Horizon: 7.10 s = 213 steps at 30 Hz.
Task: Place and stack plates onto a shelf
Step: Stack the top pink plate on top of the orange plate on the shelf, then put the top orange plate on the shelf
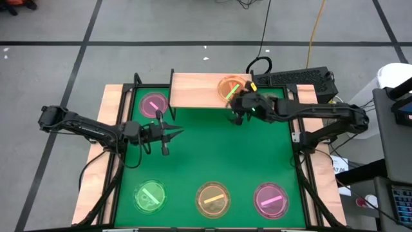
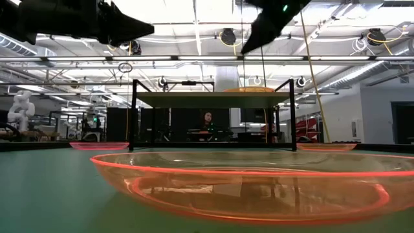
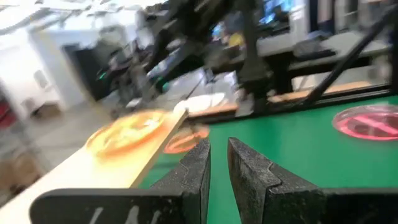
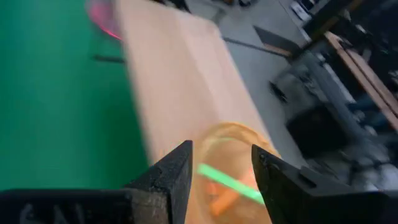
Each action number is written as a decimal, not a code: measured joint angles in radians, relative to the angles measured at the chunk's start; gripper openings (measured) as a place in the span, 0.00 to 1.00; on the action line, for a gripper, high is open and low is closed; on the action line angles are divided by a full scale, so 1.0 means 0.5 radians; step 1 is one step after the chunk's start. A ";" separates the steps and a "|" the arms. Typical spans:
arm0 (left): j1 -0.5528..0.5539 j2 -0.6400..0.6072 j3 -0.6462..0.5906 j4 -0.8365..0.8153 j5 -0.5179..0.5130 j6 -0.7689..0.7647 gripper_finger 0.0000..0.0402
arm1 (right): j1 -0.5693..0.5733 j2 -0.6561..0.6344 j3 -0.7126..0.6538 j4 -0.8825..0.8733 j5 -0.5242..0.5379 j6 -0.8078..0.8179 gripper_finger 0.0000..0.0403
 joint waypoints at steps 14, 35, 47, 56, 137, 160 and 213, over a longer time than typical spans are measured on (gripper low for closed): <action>-0.013 -0.049 0.520 -2.112 -0.750 -0.841 0.16 | 0.610 -0.263 -0.017 -0.072 0.007 0.275 0.33; 0.623 0.392 0.508 -2.580 -0.422 -1.003 0.16 | 0.728 -0.263 -0.672 0.591 0.069 0.220 0.33; 0.916 0.650 0.506 -2.562 -0.209 -0.828 0.34 | 0.728 -0.263 -0.687 0.582 0.069 0.223 0.33; 1.006 0.650 0.506 -2.521 -0.311 -0.672 0.46 | 0.728 -0.263 -0.687 0.583 0.067 0.197 0.33; 0.294 0.426 1.553 -1.762 -0.808 0.334 0.00 | 0.938 -0.713 -0.686 0.124 0.945 0.594 0.33; 0.658 1.624 2.397 -1.188 0.114 0.949 0.00 | 1.016 -1.589 -1.299 0.592 0.789 0.569 0.33; 0.555 1.454 2.470 -1.928 -0.121 0.930 0.25 | 1.016 -1.582 -1.300 0.611 0.781 0.508 0.33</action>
